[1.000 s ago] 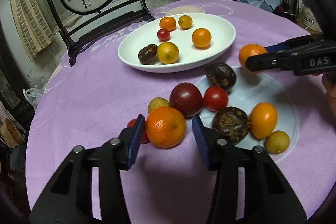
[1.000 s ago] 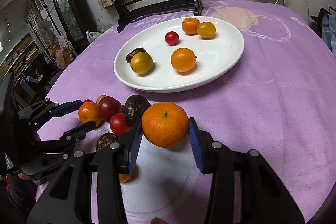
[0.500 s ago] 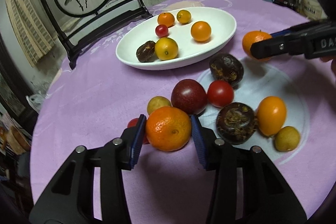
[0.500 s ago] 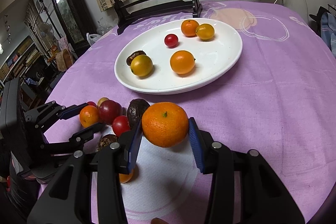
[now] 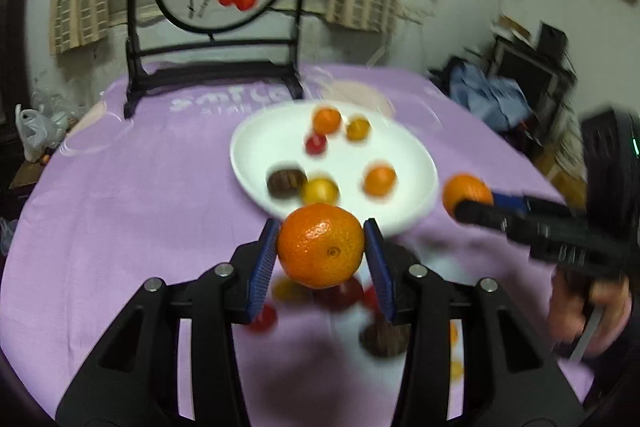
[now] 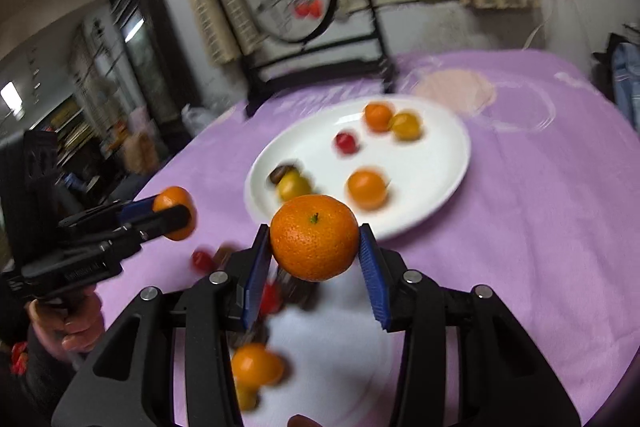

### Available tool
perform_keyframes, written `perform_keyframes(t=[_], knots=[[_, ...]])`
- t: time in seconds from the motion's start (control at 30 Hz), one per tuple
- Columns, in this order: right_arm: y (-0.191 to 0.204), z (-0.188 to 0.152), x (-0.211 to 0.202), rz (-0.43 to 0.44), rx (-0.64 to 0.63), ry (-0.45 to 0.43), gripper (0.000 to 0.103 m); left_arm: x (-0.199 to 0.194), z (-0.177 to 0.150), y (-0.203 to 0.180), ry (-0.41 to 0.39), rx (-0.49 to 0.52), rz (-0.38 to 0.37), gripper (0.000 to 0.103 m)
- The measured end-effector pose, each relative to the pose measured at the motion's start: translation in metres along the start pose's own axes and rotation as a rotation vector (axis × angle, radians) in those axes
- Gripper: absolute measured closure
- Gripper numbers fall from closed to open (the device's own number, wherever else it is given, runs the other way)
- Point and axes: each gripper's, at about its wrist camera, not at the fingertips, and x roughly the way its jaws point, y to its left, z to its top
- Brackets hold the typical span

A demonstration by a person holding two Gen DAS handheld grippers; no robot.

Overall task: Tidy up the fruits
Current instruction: 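Carry both fruits onto the white plate and open both tools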

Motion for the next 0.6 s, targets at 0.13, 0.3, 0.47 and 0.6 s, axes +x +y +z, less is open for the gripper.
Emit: perform_keyframes(t=[0.13,0.3,0.47,0.6], knots=[[-0.013,0.018,0.024,-0.076,0.022,-0.022,0.059,0.043,0.036,-0.003,0.019,-0.024,0.057,0.059],[-0.029,0.028,0.053,-0.096,0.052,0.013,0.059,0.091,0.058,-0.001,0.069,-0.053,0.084,0.059],[-0.030,0.034,0.067,-0.087,0.036,0.031,0.058,0.116,0.063,0.000,0.102,-0.042,0.121,0.059],[-0.026,0.035,0.067,-0.121,0.007,0.049,0.037,0.119,0.061,0.003,0.122,-0.046,0.141,0.049]])
